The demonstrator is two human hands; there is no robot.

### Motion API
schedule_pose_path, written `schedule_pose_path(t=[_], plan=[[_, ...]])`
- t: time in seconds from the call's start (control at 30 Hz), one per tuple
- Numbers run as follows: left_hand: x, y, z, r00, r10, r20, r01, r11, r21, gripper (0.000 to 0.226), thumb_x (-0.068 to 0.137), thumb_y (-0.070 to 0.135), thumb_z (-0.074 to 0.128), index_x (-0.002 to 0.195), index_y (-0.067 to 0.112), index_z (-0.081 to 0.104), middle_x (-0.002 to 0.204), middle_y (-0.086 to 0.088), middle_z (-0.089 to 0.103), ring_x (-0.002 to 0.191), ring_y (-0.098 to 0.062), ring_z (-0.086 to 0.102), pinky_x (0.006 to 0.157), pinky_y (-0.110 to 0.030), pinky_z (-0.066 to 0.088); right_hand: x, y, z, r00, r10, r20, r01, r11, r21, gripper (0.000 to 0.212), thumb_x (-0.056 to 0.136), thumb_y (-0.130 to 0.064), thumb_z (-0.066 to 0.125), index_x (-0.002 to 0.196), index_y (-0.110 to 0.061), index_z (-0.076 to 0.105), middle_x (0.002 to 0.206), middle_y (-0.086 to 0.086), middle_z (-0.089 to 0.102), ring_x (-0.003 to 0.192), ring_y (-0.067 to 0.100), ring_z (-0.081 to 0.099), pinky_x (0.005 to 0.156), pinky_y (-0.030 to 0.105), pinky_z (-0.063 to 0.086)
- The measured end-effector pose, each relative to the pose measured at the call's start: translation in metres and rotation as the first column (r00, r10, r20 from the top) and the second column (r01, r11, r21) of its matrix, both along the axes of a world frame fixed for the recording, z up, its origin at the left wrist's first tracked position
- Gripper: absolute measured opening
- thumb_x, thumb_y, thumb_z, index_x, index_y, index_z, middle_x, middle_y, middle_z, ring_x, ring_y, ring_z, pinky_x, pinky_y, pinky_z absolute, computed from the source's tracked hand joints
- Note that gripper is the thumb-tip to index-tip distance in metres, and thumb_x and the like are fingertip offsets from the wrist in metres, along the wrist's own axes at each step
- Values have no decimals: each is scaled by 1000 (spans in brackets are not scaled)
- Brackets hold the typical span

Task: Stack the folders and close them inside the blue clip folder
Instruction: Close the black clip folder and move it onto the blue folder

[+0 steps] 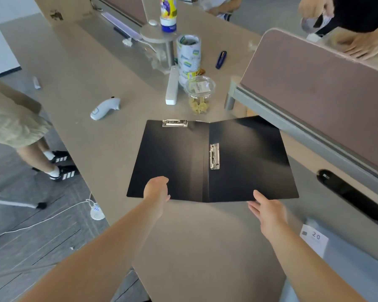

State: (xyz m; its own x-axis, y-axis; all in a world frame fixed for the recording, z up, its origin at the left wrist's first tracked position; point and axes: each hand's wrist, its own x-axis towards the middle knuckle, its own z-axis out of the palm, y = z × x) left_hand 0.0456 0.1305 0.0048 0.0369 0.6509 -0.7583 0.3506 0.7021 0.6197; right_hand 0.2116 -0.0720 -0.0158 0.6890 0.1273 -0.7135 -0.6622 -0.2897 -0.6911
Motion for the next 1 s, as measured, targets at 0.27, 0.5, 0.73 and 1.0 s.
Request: schedule_pose_path(t=[0.27, 0.5, 0.73, 1.0], plan=[[-5, 29, -1, 919, -365, -148, 373, 927, 28, 42, 97, 25, 47, 131, 2, 53, 105, -10, 59, 95, -25, 56, 97, -36, 43, -70, 3, 60, 915, 184, 360, -72, 950, -304, 43, 87, -19, 64, 49, -1, 52, 67, 13, 63, 66, 30, 57, 57, 34, 39], [-39, 54, 8, 862, -498, 92, 507, 853, -127, 59, 95, 39, 47, 147, 12, 35, 154, -11, 37, 143, -27, 31, 117, -44, 20, -142, 49, 74, 566, 467, 679, -314, 884, -346, 29, 80, 5, 56, 103, -8, 69, 101, -10, 63, 74, -11, 59, 61, 0, 42], [-65, 96, 14, 953, -258, 159, 259, 966, 12, 53, 97, 41, 36, 144, 15, 38, 148, -6, 44, 138, -25, 39, 113, -41, 27, -169, 110, 55, 275, 781, 561, -557, 605, -569, 27, 80, -22, 63, 106, -15, 57, 152, -12, 36, 131, 15, 46, 102, 24, 43], [-80, 120, -11, 948, -317, -14, 314, 930, 191, 51, 97, 21, 42, 147, 15, 32, 145, -8, 43, 125, -24, 45, 87, -26, 28, -178, 130, 1, 213, 937, 278, -694, 345, -631, 63, 86, -47, 56, 140, -17, 42, 156, -2, 29, 146, 15, 21, 121, 36, 12]])
